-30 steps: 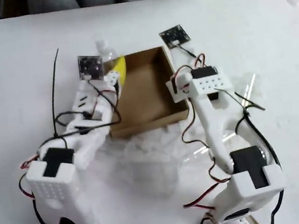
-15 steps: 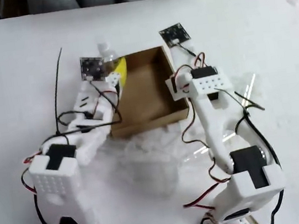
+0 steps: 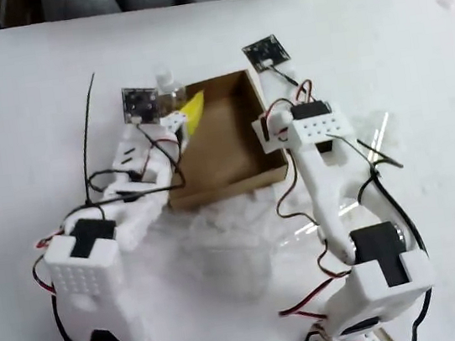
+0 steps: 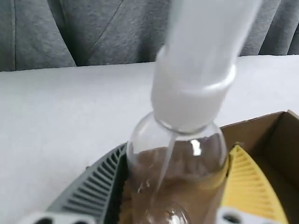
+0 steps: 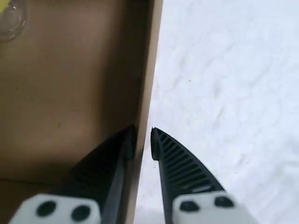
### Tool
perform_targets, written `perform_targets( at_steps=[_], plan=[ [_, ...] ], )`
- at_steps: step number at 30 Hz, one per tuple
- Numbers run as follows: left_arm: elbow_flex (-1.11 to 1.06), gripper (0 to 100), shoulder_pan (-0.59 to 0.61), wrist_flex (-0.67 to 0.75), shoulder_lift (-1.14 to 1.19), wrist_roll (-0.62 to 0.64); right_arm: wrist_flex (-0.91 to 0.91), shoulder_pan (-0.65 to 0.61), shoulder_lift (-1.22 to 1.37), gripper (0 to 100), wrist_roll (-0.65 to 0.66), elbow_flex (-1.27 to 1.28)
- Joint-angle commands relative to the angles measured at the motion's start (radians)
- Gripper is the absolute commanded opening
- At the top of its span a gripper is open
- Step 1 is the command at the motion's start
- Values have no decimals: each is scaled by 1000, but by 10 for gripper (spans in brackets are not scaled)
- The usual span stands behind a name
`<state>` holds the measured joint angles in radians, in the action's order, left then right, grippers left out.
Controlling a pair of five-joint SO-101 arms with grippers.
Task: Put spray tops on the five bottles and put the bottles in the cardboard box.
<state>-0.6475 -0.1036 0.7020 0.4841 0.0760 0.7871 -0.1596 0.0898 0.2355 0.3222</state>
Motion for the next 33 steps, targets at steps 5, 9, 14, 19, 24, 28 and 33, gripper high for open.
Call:
perform_targets(
  at_steps=[5,9,14,19,24,28,33],
  plan=[
    [2,295,-1,11,-24,2,-12,24,-15,29,-3,-43],
    [-54,295,-1,9,-122,29,-10,24,-16,29,-3,-43],
    [-98,296,2,-83,-243,37,-10,24,-16,29,-3,-43],
    [-98,374,27,-192,-312,38,-10,25,-16,29,-3,-43],
    [-100,411,27,-362,-387,38,-10,25,-16,29,-3,-44],
    [-135,411,28,-522,-503,37,-10,25,-16,29,-3,-44],
    [-195,411,25,-730,-688,37,-8,35,-16,29,-6,-44]
  ],
)
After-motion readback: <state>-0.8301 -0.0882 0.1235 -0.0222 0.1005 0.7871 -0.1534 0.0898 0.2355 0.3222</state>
